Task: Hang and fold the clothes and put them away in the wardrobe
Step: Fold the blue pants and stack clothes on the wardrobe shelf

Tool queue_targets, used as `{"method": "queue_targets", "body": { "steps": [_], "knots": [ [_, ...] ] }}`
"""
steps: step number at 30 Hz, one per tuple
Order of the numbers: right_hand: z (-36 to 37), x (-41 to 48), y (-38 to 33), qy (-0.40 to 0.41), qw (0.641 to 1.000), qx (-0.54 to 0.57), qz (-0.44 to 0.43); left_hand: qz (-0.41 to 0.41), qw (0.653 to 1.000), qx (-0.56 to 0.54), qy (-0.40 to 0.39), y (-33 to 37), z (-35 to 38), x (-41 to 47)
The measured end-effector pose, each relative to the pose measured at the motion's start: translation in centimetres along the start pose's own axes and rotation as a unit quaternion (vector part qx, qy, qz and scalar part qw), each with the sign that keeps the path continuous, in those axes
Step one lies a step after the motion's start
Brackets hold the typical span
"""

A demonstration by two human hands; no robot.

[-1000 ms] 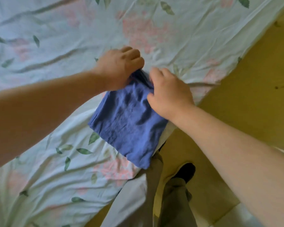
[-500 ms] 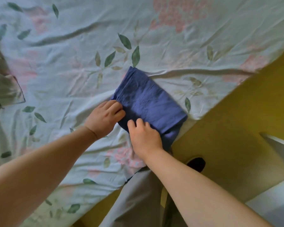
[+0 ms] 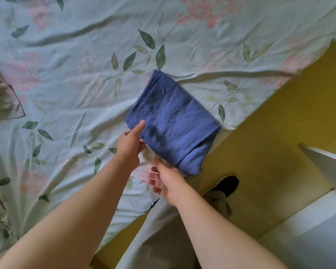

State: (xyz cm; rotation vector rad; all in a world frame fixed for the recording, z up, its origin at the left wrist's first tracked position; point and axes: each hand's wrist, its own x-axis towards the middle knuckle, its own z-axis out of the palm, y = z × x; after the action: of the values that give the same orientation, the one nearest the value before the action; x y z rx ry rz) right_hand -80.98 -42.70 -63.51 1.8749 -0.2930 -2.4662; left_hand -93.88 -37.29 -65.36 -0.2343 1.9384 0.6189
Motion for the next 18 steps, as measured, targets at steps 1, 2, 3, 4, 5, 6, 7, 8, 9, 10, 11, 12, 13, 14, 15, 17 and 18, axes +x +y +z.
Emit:
{"method": "queue_targets", "body": {
  "steps": [1, 2, 3, 4, 5, 6, 7, 8, 9, 10, 11, 12, 13, 14, 15, 17, 18],
  "knots": [
    [0.3, 0.3, 0.4, -0.048, 0.991, 0.115, 0.040, 0.006, 1.000, -0.007, 0.000, 0.0, 0.3, 0.1],
    [0.6, 0.8, 0.7, -0.077, 0.975, 0.202, 0.050, 0.005, 1.000, -0.022, -0.009, 0.0, 0.4, 0.2],
    [0.9, 1.2, 1.0, -0.083, 0.958, 0.271, 0.044, 0.003, 0.999, -0.034, -0.021, -0.1, 0.5, 0.4],
    [1.2, 1.5, 1.1, -0.074, 0.941, 0.330, 0.029, 0.002, 0.998, -0.044, -0.034, 0.0, 0.5, 0.3],
    [1.5, 1.8, 1.2, -0.056, 0.924, 0.379, 0.011, 0.002, 0.998, -0.051, -0.047, 0.0, 0.5, 0.3],
    [1.9, 2.1, 1.2, -0.039, 0.907, 0.419, -0.005, 0.000, 0.997, -0.058, -0.059, 0.0, 0.4, 0.2],
    [2.2, 2.1, 1.1, -0.026, 0.894, 0.448, -0.019, -0.002, 0.995, -0.067, -0.071, 0.0, 0.3, 0.1],
    [2.3, 1.9, 0.8, -0.013, 0.884, 0.466, -0.032, -0.004, 0.994, -0.077, -0.081, 0.1, 0.2, -0.1],
    [2.4, 1.5, 0.4, -0.001, 0.878, 0.476, -0.045, -0.004, 0.992, -0.085, -0.088, 0.2, 0.2, -0.4],
    [2.2, 0.9, -0.2, 0.006, 0.874, 0.481, -0.059, -0.003, 0.992, -0.090, -0.090, 0.4, 0.3, -0.9],
    [1.8, 0.0, -0.8, 0.009, 0.871, 0.486, -0.073, -0.003, 0.992, -0.090, -0.087, 0.7, 0.4, -1.8],
    [1.3, -1.0, -1.5, 0.009, 0.866, 0.492, -0.089, -0.001, 0.993, -0.086, -0.081, 1.2, 0.7, -2.9],
    [0.7, -2.4, -2.2, 0.012, 0.861, 0.498, -0.104, 0.003, 0.994, -0.077, -0.077, 1.7, 1.2, -4.3],
    [0.1, -4.1, -2.9, 0.012, 0.857, 0.502, -0.117, 0.014, 0.995, -0.069, -0.076, 2.3, 1.6, -5.9],
    [-0.4, -5.9, -3.6, 0.012, 0.855, 0.502, -0.129, 0.031, 0.995, -0.063, -0.077, 3.1, 2.1, -7.6],
    [-1.7, -10.0, -4.7, 0.024, 0.850, 0.502, -0.160, 0.073, 0.992, -0.047, -0.089, 4.7, 3.5, -11.6],
    [-2.5, -12.3, -5.4, 0.032, 0.847, 0.501, -0.178, 0.094, 0.990, -0.038, -0.099, 5.5, 4.4, -13.9]
  ]
}}
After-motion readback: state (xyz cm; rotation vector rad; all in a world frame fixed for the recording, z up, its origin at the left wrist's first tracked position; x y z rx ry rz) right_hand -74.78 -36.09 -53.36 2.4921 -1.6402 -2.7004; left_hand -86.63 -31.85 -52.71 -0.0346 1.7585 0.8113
